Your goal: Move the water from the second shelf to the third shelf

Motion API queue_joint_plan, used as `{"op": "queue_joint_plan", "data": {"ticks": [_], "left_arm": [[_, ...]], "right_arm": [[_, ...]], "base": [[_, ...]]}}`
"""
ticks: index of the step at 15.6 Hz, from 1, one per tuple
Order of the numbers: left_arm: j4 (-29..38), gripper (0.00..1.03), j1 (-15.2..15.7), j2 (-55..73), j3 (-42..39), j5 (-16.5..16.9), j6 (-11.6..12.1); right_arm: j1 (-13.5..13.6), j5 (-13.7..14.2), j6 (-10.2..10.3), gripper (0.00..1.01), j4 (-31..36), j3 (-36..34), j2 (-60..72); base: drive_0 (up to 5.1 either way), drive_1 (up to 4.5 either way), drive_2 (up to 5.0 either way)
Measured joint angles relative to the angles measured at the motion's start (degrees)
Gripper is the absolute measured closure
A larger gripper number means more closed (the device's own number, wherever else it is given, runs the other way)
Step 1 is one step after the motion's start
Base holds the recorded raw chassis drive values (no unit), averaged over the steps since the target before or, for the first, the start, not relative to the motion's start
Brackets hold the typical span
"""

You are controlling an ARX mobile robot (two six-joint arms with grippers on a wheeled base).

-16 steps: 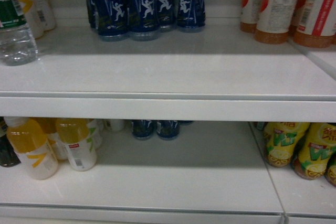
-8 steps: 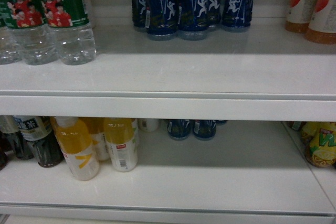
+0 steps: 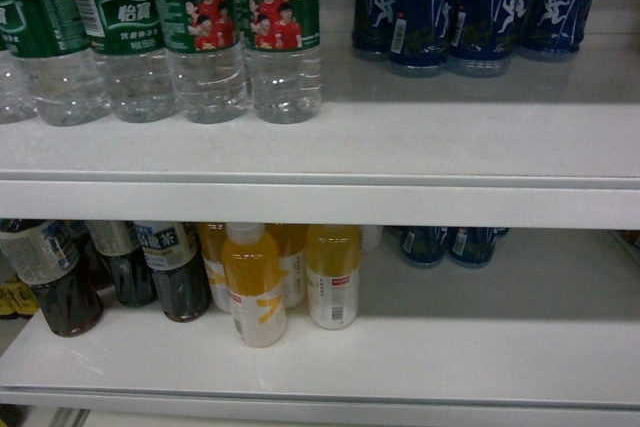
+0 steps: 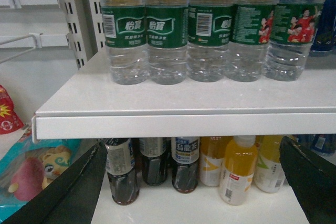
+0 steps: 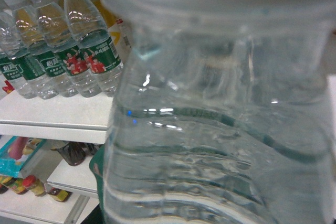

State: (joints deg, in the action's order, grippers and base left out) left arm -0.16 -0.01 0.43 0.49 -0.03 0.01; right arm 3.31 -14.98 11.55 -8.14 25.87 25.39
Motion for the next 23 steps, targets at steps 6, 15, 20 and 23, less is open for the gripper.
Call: {"op": "queue_joint_plan", "data": {"ticks": [6, 15, 20, 23], "left_arm": [[0.0, 0.05, 0.0, 0.0, 0.0, 0.0, 0.0], [0.0, 0.05, 0.0, 0.0, 0.0, 0.0, 0.0], [0.0, 0.05, 0.0, 0.0, 0.0, 0.0, 0.0], [0.0, 0.05, 0.0, 0.0, 0.0, 0.0, 0.0]], "right_arm": [[0.0, 0.0, 0.0, 0.59, -0.2, 0.0, 0.1], [0.0, 0.0, 0.0, 0.59, -0.1, 0.0, 0.0], [0.0, 0.0, 0.0, 0.59, 0.0, 0.0, -0.1], [0.0, 0.0, 0.0, 0.59, -0.1, 0.0, 0.0]], "base": [[-3.3, 1.97, 2.0], [-3.5, 1.78, 1.8], [-3.3, 1.94, 1.9], [-3.4, 1.79, 1.8]]}}
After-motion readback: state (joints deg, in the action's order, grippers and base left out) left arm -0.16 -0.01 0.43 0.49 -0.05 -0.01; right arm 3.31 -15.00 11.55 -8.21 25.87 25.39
